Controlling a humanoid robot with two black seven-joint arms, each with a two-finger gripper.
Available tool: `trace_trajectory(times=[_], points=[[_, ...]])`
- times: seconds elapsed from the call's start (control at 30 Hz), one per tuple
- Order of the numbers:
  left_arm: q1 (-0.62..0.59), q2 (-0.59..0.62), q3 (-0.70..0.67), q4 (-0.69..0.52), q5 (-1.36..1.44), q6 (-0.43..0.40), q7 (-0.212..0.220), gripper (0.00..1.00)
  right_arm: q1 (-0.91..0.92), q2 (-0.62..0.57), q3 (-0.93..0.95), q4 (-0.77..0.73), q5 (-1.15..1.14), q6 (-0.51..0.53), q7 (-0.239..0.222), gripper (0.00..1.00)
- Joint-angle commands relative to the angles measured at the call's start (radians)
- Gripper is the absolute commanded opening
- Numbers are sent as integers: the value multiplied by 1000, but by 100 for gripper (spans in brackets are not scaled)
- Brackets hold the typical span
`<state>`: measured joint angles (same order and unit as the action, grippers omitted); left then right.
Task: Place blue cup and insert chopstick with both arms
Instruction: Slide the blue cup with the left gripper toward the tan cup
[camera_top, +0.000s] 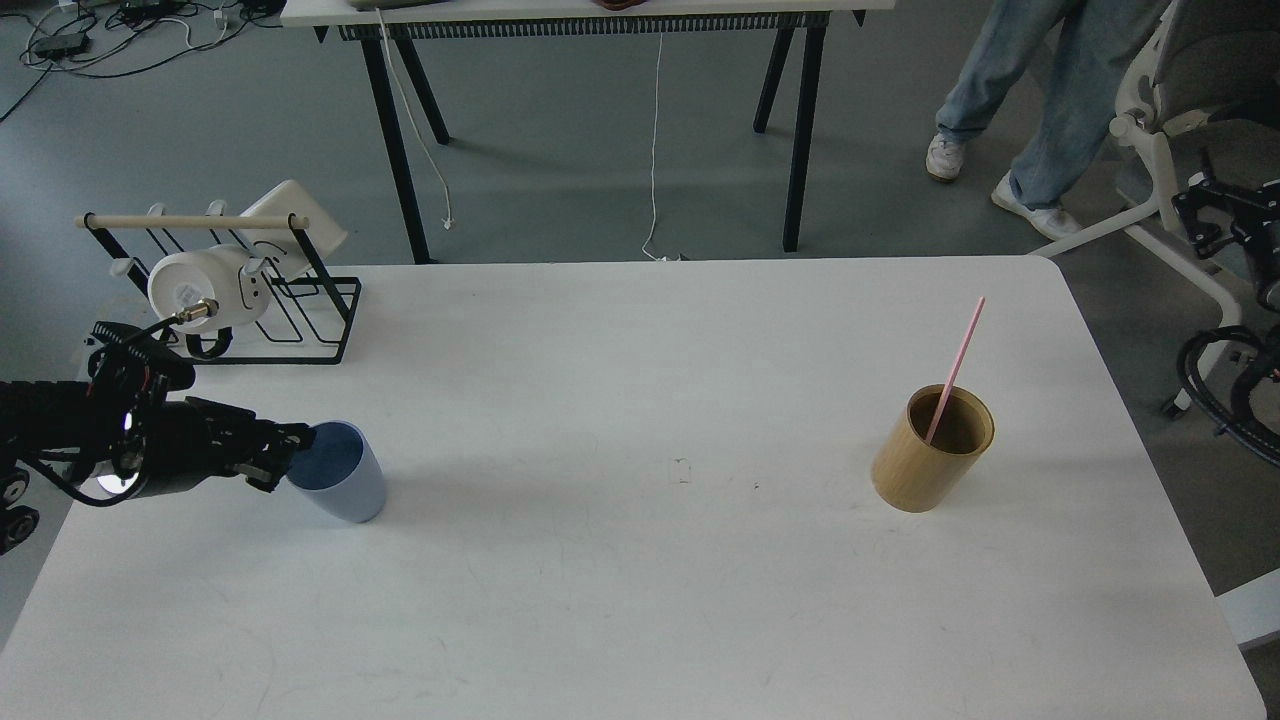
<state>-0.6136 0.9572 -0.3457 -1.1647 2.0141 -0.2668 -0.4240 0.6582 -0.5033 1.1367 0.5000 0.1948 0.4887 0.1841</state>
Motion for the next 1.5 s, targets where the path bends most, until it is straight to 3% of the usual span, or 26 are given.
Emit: trace_trajectory(times=[0.0,0.17,0.37,0.53,0.7,0.83,0.97,1.47], points=[[-17,1,-2,-18,-1,-5,-6,2,0,-1,2,0,0,0,0,100],[-109,8,-10,-96,-3,-58,-33,2,1,-18,2,2,0,0,0,99],[-219,-26,-15,-233,-3,-215,-9,2,1,-37,2,2,2,0,0,99],[-353,-239,-3,-231,0,-222,102,2,12,-52,-11,2,-1,0,0,99],[-384,-484,1,-195,95,-222,197,3,38,-75,-17,0,-8,0,-3,99],[-362,-647,5,-98,168,-222,200,3,50,-99,-18,0,-8,0,-5,99],[-333,-735,46,-1,168,-222,198,4,50,-109,-18,-4,-8,0,-5,100],[-314,-770,103,39,168,-222,202,10,43,-101,-20,-1,-8,0,-3,100]])
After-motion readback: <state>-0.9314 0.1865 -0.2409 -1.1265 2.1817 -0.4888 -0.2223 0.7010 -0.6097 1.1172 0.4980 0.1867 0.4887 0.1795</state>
